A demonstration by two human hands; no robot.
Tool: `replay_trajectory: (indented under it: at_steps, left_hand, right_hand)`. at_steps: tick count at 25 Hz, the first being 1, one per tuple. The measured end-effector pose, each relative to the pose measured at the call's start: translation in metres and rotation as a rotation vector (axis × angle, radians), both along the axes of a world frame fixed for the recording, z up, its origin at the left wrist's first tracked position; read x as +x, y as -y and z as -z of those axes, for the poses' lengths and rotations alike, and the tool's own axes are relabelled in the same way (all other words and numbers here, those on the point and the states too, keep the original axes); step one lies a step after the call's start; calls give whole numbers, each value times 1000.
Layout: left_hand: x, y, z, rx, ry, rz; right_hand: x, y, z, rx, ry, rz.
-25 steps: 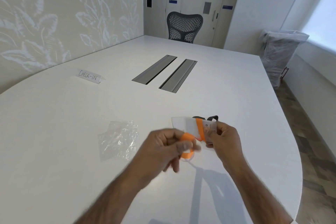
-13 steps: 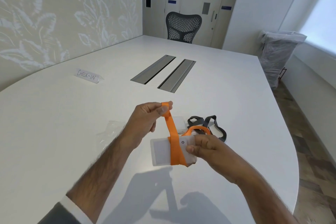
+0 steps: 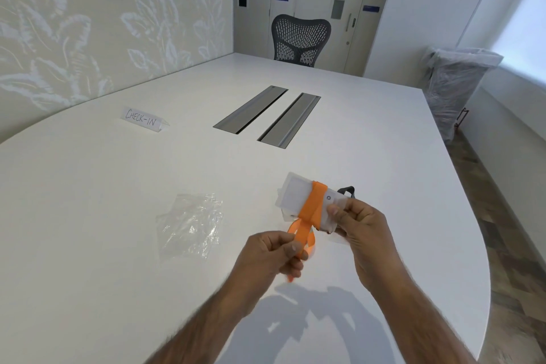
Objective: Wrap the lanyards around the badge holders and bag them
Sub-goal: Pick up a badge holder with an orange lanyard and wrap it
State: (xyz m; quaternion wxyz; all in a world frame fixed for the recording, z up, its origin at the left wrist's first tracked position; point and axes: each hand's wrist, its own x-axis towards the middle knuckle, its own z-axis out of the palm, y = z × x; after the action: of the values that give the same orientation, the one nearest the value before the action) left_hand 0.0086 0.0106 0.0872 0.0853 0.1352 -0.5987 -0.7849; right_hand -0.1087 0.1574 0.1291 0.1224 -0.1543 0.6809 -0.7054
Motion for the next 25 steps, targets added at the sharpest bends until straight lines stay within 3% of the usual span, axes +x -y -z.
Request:
replay_trajectory:
  at_steps: [4,9,16,22,25]
  left_hand:
    - [7,2,-11,-126,2,-16]
    - [1,8,-23,-187,-130,-200]
    - [-4,16,-12,-642,-134,-297]
    - [3,17,-15,-852,-137,-285]
    - [4,18,-13,-845,-119,-310]
  right_hand:
    - [-5,0,7,264,-127,77]
    - [9,3,13,396,-193,-6]
    - [30,5,12,414,-153,-171]
    - [34,5,11,387,-140,-221]
    - [37,5,9,384,-137,-229]
